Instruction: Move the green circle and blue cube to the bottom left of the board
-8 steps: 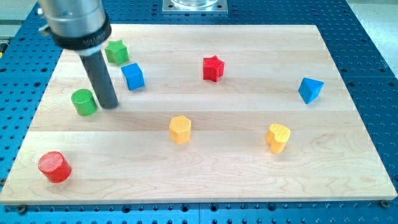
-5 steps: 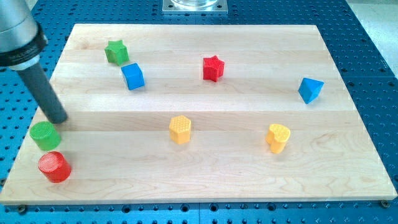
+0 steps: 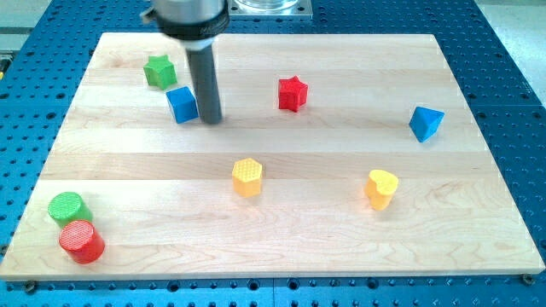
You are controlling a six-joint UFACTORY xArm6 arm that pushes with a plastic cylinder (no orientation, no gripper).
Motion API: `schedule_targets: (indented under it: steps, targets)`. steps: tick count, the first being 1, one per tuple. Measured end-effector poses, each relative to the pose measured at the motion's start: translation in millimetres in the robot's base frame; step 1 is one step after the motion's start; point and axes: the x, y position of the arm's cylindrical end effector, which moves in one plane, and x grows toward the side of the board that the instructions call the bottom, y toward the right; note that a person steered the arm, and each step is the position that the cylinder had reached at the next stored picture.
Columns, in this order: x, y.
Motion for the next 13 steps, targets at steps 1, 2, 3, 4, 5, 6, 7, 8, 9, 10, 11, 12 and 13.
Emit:
schedule_targets:
  steps: [1,2,3,4,5,6,7,8,9,10,11,12,13]
  targets:
    - [-14,-22]
    - [16,-106]
    - [8,-130]
    - [-11,-140]
    - [-15,-141]
    - [-14,-141]
    - [-2,-141]
    - [41,-117]
    - [99,-101]
    - [93,-102]
    - [68,-114]
    - [115,-120]
    - [144,-119]
